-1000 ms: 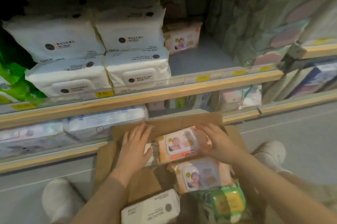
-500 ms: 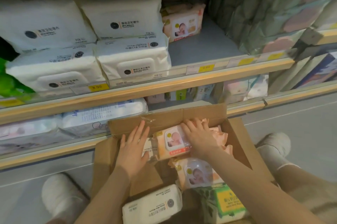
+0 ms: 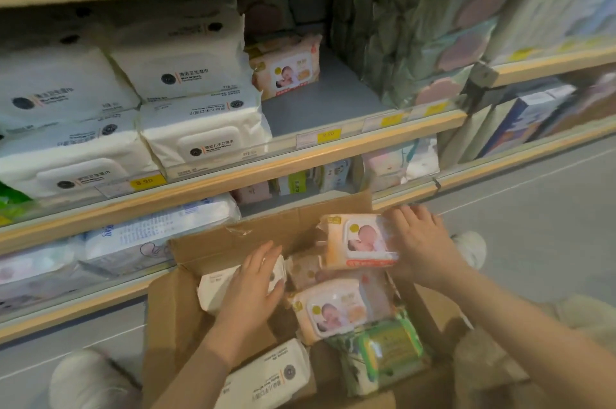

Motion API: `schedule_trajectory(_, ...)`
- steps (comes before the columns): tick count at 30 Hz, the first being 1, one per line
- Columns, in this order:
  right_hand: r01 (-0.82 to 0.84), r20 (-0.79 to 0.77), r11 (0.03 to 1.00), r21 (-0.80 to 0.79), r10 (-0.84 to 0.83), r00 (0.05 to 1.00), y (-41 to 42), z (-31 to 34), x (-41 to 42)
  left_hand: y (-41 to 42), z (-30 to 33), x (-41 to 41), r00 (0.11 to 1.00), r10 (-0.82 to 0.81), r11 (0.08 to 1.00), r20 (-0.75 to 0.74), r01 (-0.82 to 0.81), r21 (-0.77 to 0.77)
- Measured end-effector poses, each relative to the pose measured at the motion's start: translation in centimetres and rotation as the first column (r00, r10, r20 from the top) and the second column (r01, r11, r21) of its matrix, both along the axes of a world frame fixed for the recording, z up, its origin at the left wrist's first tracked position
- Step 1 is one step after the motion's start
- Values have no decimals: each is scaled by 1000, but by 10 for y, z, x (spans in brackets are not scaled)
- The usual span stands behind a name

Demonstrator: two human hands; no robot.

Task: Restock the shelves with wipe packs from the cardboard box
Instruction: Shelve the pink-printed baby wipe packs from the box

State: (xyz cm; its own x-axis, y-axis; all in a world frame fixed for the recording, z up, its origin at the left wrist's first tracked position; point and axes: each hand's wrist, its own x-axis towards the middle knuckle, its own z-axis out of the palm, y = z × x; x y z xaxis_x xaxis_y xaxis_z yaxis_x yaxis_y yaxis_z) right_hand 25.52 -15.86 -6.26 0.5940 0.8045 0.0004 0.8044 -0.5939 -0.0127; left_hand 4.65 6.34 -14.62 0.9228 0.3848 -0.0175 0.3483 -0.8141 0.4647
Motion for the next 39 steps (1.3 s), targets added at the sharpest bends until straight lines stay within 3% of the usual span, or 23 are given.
schedule_trajectory(4, 270, -131, 963, 3, -267, 955, -46, -17, 18, -48, -11, 25, 973, -184, 982, -141, 178, -54)
schedule_trajectory(7, 381, -170, 924, 2, -376, 911, -63, -43, 22, -76, -20, 39, 923, -279, 960, -266, 266, -85)
schedule_trajectory(11, 379, -349, 925, -25, -363, 864, -73, -62, 26, -77, -30, 55, 900, -287, 958, -327, 264, -114)
schedule_trajectory(14, 404, -611, 915, -13, -327, 721, -77, -56, 33, -71, -33, 64, 864, -327, 944, -382, 316, -95)
schedule_trajectory(16, 401, -690, 916, -27, -307, 655, -76, -53, 40, -72, -29, 68, 850, -334, 942, -407, 321, -102)
schedule_trajectory(23, 312, -568, 942, -127, -327, 755, -57, -55, 44, -76, -20, 69, 852, -297, 955, -430, 277, -111)
schedule_trajectory(32, 298, -387, 954, -23, -283, 877, -44, -28, 31, -49, 28, 36, 896, -231, 953, -379, 286, 96)
schedule_trajectory(35, 251, -342, 966, 53, -219, 914, -27, -1, 36, -21, 64, 23, 938, -157, 964, -309, 213, 159)
schedule_trajectory(39, 145, -148, 981, 130, -125, 981, 7, 45, 47, 16, 112, 18, 984, -76, 959, -161, 116, 258)
